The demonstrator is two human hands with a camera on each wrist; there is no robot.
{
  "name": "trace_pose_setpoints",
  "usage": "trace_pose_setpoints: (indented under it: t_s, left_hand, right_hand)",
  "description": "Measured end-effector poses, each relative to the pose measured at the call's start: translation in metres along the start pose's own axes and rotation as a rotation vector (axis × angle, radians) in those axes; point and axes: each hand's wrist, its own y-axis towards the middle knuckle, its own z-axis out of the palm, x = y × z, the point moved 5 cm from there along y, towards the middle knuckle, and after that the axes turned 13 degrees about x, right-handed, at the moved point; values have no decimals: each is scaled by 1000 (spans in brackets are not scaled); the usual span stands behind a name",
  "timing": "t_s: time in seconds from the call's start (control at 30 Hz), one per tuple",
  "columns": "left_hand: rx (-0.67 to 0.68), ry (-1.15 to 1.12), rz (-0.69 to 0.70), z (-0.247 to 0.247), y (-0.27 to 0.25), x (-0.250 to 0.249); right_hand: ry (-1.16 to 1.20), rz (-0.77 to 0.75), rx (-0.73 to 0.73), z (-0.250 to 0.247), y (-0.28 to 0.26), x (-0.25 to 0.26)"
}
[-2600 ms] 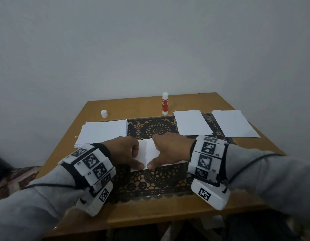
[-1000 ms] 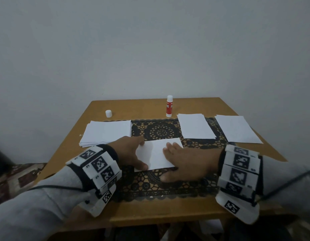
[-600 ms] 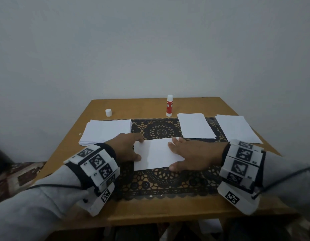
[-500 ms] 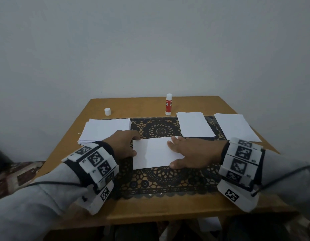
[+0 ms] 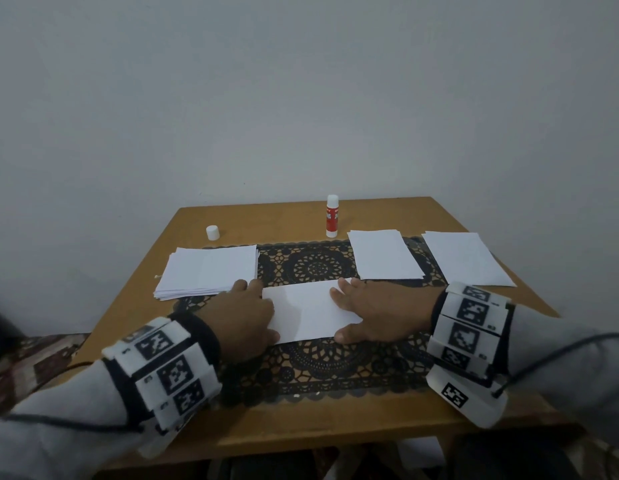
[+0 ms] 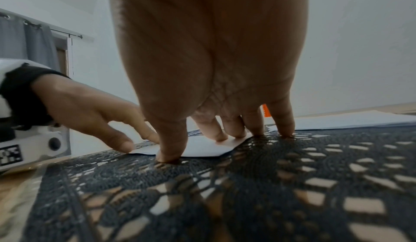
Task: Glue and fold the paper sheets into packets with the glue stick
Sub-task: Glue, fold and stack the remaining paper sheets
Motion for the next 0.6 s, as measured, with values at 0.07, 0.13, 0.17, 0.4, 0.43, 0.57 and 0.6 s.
trace_pose_setpoints:
  t_s: [0.07, 0.13, 0.17, 0.4, 0.43, 0.57, 0.6]
  left_hand:
    - [72, -8, 84, 9, -13, -12]
    - [140, -36, 189, 15, -22, -25]
    - [160, -49, 223, 15, -22, -28]
    - [150, -56, 104, 1, 9, -14]
    - [156, -61, 148, 2, 7, -22]
    - [154, -77, 231, -5, 11, -40]
    - [139, -78, 198, -8, 17, -36]
  right_hand:
    - [-9, 1, 0, 0, 0, 0]
    - [-18, 2, 1, 0, 0, 1]
    - [-19, 1, 0, 0, 0, 1]
    - [-14, 1, 8, 2, -1, 1]
    - [-15, 1, 8, 2, 0, 1]
    - [-16, 0, 7, 2, 2, 1]
    - [-7, -2, 12, 3, 2, 1]
